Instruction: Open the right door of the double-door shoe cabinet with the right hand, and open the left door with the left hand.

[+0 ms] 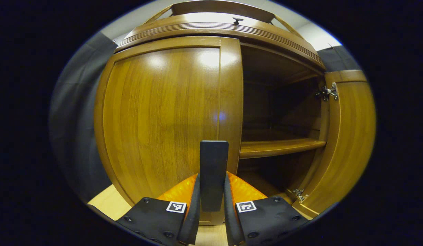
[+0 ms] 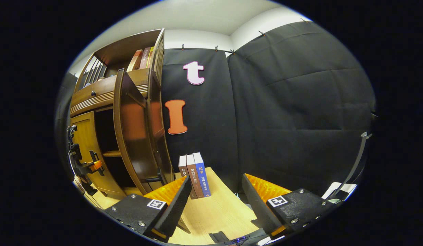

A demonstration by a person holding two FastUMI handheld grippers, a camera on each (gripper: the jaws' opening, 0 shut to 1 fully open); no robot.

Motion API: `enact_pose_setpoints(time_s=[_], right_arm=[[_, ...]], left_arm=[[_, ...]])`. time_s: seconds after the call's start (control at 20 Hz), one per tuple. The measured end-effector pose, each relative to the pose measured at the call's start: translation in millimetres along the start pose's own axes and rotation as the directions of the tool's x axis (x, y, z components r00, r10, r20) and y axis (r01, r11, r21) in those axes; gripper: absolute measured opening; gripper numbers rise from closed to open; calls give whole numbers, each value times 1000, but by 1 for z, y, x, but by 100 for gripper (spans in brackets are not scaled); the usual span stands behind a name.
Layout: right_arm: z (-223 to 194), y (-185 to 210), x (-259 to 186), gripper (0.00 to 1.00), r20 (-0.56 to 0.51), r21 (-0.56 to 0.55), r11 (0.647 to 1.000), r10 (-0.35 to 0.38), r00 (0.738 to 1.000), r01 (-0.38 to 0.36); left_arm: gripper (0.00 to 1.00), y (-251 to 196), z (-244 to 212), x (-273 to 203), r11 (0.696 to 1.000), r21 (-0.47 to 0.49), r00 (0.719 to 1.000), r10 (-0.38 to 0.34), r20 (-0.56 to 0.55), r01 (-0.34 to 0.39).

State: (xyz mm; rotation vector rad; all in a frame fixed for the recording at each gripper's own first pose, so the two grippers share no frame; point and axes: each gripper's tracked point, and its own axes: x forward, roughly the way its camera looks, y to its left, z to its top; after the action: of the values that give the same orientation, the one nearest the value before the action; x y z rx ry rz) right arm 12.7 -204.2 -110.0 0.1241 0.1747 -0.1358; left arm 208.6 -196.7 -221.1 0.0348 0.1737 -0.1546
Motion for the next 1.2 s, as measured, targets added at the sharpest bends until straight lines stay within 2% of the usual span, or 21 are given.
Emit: enact_pose_setpoints(time_s=[0.05,0.1,0.15,0.2,0.3,0.35,0.4,0.45,0.5,0.55,1.0,1.05,1.1,1.2], right_arm=[[-1,1,0,93,-1,-4,1000,-2,1000,2],[-2,2,-1,100,-4,-8,1000,-4,1000,4],[-1,4,-2,100,-5,-12,1000,-5,1000,5],[0,6,-3,92,-7,-15,1000,-5,1000,5],[3,12,-6,92,0,-28,1000,0,1000,0],[5,15,-8,100,5,-41,999,2,1000,-2],[7,19,-11,100,8,-56,998,3,1000,-2],[9,21,-13,92,12,-67,998,0,1000,1],[12,24,-15,92,17,-75,997,-1,1000,2],[14,28,-18,100,21,-81,997,-1,1000,3],[33,67,-46,100,61,-108,994,-9,998,16],[41,70,-67,100,67,-109,994,-12,998,20],[34,76,-55,100,71,-109,994,-13,997,21],[34,84,-60,100,73,-110,994,-12,997,20]], left_arm=[[40,-1,0,-1,1000,-8,1000,-4,1,4],[35,0,0,-3,1000,-17,1000,-12,-5,12],[36,1,-1,-6,1000,-22,1000,-18,-11,18],[35,1,-1,-10,1000,-21,1000,-24,-13,24],[35,1,-2,-19,999,-15,999,-35,-11,35],[35,2,-2,-25,999,-18,999,-40,-8,40],[35,2,-1,-29,999,-21,999,-45,-3,45],[35,4,-1,-35,998,-24,999,-49,2,50],[34,4,-2,-41,998,-26,998,-55,3,55],[35,6,-2,-47,998,-23,998,-61,2,61],[35,23,-2,-98,991,-21,991,-130,-6,130],[35,24,-2,-101,990,-23,990,-137,-9,137],[35,26,-3,-105,989,-24,989,-144,-11,144],[35,32,-5,-116,988,-22,988,-155,-27,155]])
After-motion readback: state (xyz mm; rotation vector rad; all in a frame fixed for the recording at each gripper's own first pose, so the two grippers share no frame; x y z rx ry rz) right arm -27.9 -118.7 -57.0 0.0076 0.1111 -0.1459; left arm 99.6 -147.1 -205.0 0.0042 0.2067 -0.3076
